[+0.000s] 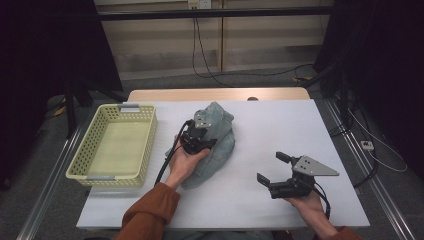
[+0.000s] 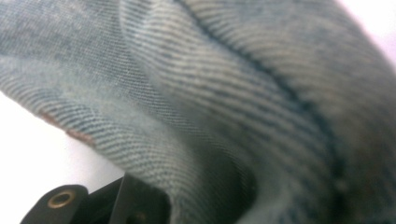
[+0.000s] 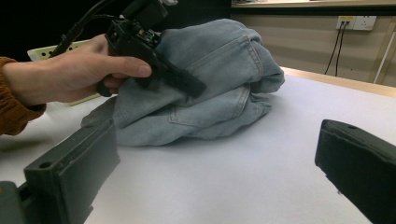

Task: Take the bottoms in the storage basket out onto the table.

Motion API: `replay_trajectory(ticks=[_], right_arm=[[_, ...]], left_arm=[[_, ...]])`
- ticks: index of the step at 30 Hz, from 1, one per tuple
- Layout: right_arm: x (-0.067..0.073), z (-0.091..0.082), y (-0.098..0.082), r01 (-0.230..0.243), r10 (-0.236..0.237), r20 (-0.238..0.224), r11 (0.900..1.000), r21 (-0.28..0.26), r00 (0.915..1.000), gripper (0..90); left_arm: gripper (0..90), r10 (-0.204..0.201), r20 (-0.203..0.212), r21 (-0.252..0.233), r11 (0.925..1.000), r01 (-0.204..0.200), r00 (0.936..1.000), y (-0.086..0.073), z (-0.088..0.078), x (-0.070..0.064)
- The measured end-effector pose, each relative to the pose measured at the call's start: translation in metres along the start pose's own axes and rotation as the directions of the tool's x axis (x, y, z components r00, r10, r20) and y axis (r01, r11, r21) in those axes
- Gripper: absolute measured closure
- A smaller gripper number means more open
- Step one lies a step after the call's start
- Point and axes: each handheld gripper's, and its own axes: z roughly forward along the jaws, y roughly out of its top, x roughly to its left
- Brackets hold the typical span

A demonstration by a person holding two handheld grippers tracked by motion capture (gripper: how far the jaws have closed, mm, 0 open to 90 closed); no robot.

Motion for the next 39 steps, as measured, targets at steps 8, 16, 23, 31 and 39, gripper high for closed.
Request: replay_trajectory(ticks=[8,16,23,31,39], right_arm=[[0.0,0.0,0.0,0.002,-0.002,0.003,1.0,0.001,1.0,0.0],[0.0,0.0,0.0,0.002,-0.002,0.002,1.0,0.002,1.0,0.0],[0.0,0.0,0.0,0.001,-0.001,0.001,1.0,0.001,1.0,0.0],[0.0,0.0,0.0,-0.001,0.001,-0.001,1.0,0.0,1.0,0.0],[-0.001,0.0,0.0,-0.001,0.001,0.001,1.0,0.0,1.0,0.0]], left_arm=[[60.1,-0.01,0.001,0.01,0.9999,0.01,1.0,-0.001,0.01,0.007],[57.0,0.01,0.015,0.045,0.9989,-0.011,0.9998,-0.002,0.021,0.006],[47.1,-0.001,0.05,0.096,0.9954,-0.003,0.9988,-0.005,0.029,0.003],[37.2,-0.07,0.063,0.118,0.991,0.062,0.9955,-0.008,0.032,0.006],[20.1,-0.084,0.096,0.1,0.9922,0.074,0.9918,-0.007,0.026,0.003]])
